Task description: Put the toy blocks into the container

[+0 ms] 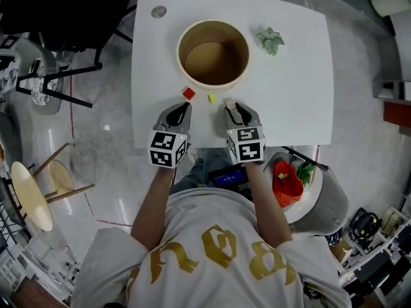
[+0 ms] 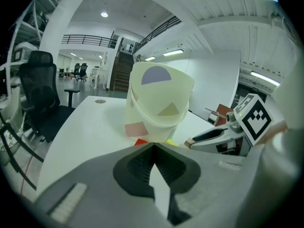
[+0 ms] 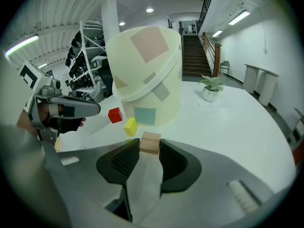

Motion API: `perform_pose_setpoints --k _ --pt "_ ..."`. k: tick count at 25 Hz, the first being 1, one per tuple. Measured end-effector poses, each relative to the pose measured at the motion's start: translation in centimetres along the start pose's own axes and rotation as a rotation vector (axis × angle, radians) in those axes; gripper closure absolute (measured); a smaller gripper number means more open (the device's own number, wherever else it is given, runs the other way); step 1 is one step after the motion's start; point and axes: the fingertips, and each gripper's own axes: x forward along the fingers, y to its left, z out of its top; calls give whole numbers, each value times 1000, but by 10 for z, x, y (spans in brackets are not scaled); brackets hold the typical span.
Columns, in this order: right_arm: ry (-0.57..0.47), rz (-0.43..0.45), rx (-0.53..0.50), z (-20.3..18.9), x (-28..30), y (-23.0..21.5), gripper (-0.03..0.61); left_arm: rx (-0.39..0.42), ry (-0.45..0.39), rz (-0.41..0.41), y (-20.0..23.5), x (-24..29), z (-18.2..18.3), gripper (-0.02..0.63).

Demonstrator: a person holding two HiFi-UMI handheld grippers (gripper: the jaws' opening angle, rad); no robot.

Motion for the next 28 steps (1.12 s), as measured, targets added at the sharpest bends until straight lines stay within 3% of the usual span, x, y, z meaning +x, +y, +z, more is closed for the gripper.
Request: perform_pose_setpoints --k 11,23,28 --pt "-48 -107 15 10 -20 -30 420 45 -52 -13 -9 -8 22 612" --pt "-177 -120 43 46 -71 -18 420 25 -161 -40 -21 -40 61 612" --pt "-228 -86 69 62 -87 -6 420 20 -204 -57 -26 -54 79 613"
